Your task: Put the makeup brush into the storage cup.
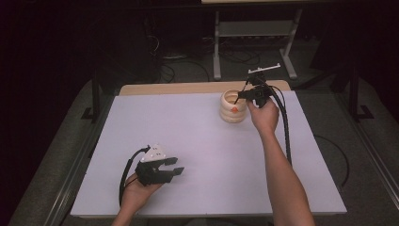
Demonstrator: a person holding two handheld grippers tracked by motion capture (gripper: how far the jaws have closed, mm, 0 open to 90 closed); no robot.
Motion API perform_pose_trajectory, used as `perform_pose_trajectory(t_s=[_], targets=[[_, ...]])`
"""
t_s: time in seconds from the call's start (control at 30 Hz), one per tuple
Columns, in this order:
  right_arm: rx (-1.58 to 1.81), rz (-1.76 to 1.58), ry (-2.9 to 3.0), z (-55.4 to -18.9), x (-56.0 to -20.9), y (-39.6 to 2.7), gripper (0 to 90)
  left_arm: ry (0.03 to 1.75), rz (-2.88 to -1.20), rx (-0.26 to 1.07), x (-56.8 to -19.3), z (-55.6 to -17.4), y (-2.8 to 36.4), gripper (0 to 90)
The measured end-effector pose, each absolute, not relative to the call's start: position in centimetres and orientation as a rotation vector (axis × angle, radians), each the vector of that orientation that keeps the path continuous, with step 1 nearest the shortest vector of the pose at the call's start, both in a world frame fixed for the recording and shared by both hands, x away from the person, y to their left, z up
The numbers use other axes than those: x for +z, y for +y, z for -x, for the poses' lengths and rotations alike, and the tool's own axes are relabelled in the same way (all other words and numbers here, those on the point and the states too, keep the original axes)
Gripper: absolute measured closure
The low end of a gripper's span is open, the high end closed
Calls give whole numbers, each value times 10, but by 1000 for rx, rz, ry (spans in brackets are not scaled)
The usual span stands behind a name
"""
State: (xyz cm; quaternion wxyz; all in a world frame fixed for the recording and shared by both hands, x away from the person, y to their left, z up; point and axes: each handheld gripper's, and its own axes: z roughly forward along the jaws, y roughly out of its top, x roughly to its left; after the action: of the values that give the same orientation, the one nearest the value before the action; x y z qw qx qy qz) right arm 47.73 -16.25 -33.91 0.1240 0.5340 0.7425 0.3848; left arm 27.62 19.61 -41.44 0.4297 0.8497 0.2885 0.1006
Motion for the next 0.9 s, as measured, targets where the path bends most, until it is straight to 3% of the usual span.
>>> perform_pose_trajectory(t_s=[0.9], targets=[[1236,-1504,2176,-452,-344,-181,716,733,-2119,262,-413,-277,199,530]])
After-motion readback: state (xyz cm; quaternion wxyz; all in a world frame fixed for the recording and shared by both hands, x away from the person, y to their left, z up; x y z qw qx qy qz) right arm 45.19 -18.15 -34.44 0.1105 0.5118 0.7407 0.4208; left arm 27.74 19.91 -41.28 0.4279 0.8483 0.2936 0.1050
